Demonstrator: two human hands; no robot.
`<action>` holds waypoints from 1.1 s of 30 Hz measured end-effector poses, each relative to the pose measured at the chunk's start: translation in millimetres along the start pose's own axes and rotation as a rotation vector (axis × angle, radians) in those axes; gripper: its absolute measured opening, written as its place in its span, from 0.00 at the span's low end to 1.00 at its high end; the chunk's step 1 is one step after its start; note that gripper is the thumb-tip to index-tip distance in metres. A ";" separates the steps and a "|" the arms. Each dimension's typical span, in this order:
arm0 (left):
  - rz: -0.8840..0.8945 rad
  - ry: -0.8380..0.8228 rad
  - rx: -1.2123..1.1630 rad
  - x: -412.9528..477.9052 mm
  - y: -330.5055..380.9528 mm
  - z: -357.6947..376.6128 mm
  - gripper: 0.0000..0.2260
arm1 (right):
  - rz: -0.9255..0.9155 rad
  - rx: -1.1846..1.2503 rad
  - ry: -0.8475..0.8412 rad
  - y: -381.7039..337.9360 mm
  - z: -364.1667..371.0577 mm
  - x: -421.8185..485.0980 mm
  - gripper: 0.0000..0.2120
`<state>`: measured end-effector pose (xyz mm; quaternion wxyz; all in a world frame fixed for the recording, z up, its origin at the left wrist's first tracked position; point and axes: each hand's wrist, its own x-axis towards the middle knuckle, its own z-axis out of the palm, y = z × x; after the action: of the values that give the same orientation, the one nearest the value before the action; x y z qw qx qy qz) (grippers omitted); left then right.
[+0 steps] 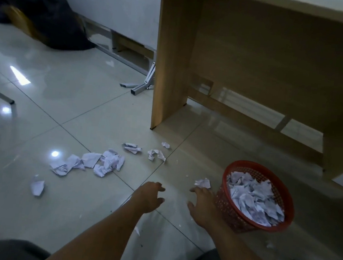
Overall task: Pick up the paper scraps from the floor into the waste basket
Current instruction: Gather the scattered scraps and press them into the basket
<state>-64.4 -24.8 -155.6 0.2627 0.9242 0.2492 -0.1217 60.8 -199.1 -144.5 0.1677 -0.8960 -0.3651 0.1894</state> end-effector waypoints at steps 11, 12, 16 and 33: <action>-0.102 0.022 -0.061 27.3 -33.7 25.4 0.25 | 0.261 0.143 -0.120 35.2 27.5 60.0 0.35; -0.107 0.024 -0.062 31.3 -34.2 24.8 0.25 | 0.279 0.157 -0.119 37.8 29.3 66.7 0.35; -0.114 -0.011 -0.057 59.7 -42.9 27.2 0.28 | 0.356 0.112 -0.189 38.2 40.4 97.5 0.37; -0.243 0.266 0.092 154.5 -74.2 13.9 0.13 | 0.446 -0.130 -0.165 46.8 75.2 183.5 0.32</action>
<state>26.1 83.6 -253.7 0.1683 0.9063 0.3855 -0.0405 175.2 -86.9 -270.3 0.0336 -0.9448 -0.1820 0.2703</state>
